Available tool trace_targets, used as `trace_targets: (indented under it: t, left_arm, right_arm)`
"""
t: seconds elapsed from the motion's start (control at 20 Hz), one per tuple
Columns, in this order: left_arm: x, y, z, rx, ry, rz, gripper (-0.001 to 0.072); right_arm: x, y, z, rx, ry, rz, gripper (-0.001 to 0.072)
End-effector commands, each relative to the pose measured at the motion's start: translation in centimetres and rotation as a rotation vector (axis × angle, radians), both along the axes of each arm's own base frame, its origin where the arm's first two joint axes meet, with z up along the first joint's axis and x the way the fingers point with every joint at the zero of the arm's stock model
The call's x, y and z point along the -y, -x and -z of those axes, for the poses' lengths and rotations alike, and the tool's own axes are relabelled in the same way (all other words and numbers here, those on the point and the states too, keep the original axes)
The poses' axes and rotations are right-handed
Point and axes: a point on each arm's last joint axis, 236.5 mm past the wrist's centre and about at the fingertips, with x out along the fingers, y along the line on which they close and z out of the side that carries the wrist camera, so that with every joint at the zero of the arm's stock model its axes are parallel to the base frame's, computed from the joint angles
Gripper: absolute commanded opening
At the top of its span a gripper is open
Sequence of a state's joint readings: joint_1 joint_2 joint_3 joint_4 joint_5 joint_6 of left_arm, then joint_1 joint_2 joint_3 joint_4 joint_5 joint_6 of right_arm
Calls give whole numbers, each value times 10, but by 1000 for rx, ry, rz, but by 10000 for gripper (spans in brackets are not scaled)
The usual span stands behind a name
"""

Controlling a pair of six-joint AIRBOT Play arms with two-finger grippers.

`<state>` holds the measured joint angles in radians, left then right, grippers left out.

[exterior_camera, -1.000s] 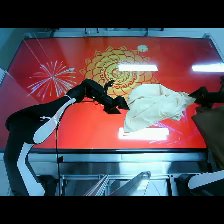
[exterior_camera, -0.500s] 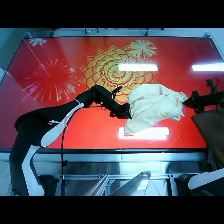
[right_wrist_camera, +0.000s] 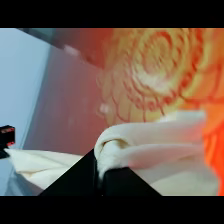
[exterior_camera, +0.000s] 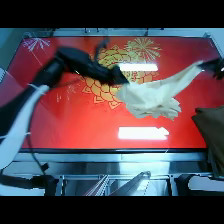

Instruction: Fold the shirts.

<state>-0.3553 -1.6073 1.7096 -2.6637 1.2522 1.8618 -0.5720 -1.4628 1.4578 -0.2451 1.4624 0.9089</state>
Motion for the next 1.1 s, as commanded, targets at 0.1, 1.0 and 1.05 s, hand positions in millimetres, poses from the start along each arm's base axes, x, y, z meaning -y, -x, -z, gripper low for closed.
trace_targets:
  t: [0.1, 1.0, 1.05]
  left_arm:
    - [-120, 62, -280, 650, 178, -255, 22]
    - [-212, -11, -139, 338, -113, -435, 23]
    - [-218, -41, -94, 268, -160, -450, 23]
  right_arm:
    - [-28, 80, -263, 731, 128, 287, 17]
    - [-102, 3, -144, 384, 310, -29, 18]
    - [-114, -26, -95, 285, 336, -65, 18]
